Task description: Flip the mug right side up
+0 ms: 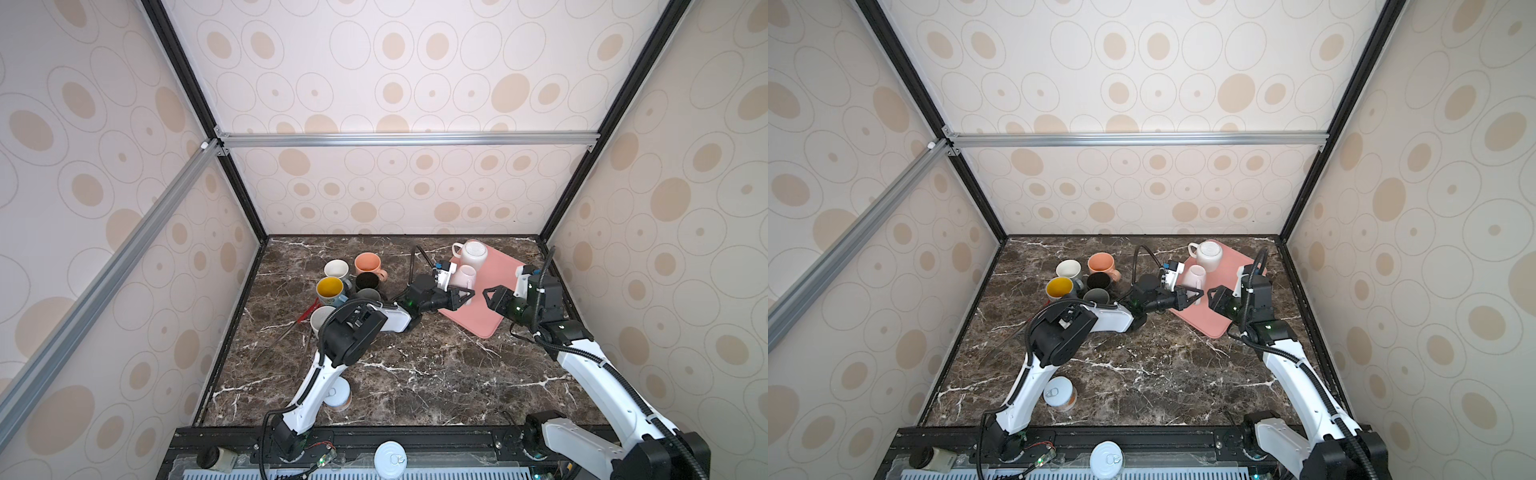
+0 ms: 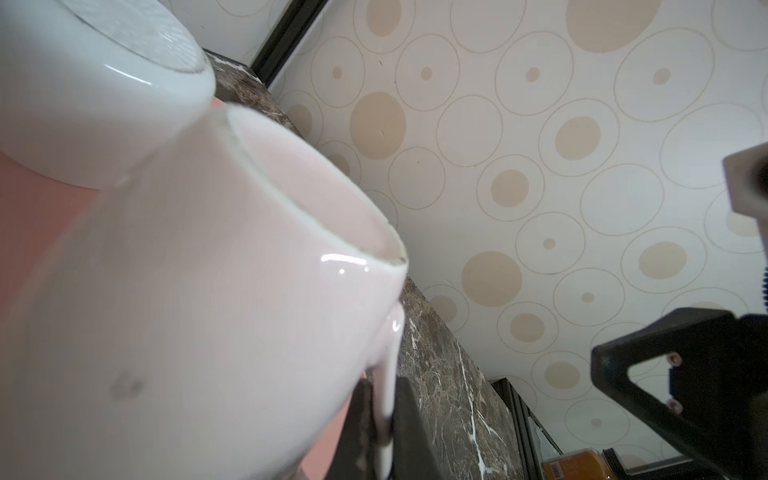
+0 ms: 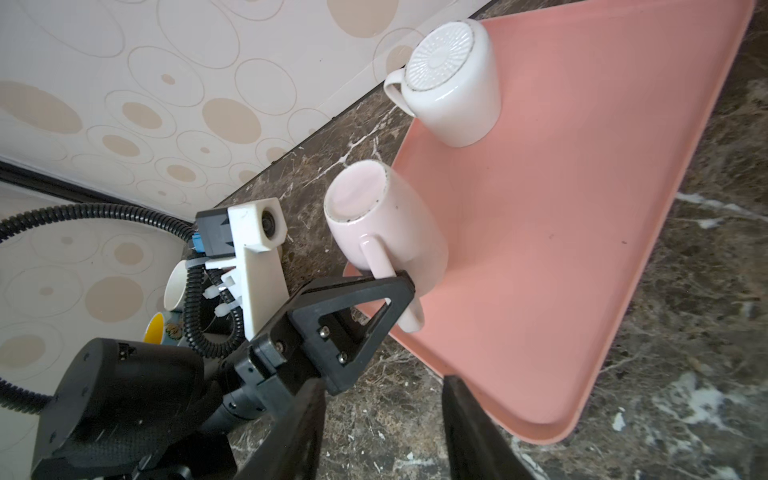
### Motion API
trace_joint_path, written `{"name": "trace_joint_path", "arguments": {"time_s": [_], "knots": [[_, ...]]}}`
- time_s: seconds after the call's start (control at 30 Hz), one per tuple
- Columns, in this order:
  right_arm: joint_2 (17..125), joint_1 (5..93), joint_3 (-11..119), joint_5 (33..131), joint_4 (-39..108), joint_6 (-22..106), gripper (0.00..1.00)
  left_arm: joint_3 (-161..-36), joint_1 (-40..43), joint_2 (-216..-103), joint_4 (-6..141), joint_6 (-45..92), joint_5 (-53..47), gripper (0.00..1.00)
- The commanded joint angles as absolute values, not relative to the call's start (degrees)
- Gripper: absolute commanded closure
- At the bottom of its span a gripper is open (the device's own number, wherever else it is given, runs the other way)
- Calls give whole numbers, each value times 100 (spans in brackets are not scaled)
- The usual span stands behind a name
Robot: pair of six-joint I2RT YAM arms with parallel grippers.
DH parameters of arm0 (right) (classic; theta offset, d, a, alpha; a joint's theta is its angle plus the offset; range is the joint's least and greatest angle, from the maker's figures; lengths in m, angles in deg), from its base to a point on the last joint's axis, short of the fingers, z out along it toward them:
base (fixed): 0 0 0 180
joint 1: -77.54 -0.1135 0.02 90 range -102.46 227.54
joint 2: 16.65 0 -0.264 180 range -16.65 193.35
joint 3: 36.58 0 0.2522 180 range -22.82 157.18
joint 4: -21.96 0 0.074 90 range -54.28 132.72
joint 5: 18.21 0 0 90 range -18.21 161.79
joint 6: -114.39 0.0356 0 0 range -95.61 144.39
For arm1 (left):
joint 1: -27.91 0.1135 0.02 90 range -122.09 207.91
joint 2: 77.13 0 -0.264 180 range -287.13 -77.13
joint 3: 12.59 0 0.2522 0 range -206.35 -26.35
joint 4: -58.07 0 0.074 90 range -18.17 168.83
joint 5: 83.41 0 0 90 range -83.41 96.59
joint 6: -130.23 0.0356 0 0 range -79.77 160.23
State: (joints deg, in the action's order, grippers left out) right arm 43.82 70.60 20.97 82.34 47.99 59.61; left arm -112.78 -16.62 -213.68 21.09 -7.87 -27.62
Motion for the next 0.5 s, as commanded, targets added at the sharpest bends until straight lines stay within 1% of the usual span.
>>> {"name": "trace_joint_path", "arguments": {"time_s": [0.0, 0.1, 0.2, 0.23, 0.3, 0.37, 0.43, 0.47], "knots": [[4693, 7233, 2235, 8140, 5075, 5829, 51, -12084, -1708, -21748, 1973, -425, -2957, 100], [4990, 7348, 2346, 8259, 5117, 5818, 51, -12438, -1718, -22184, 2018, -486, -2992, 100], [5127, 7385, 2380, 8313, 5088, 5813, 51, -12413, -1718, -22204, 2197, -373, -2889, 100], [5138, 7397, 2376, 8313, 5073, 5804, 51, -12380, -1714, -22163, 2334, -290, -2862, 97], [5169, 7406, 2358, 8282, 5032, 5789, 51, -12289, -1713, -21993, 2758, -39, -2746, 83], [5189, 7416, 2356, 8278, 5022, 5778, 50, -12127, -1700, -21776, 3119, 183, -2589, 72], [5216, 7412, 2364, 8256, 5015, 5752, 50, -11897, -1662, -21545, 3339, 273, -2428, 65], [5249, 7411, 2363, 8250, 5021, 5746, 50, -11767, -1632, -21428, 3433, 301, -2330, 63]]}}
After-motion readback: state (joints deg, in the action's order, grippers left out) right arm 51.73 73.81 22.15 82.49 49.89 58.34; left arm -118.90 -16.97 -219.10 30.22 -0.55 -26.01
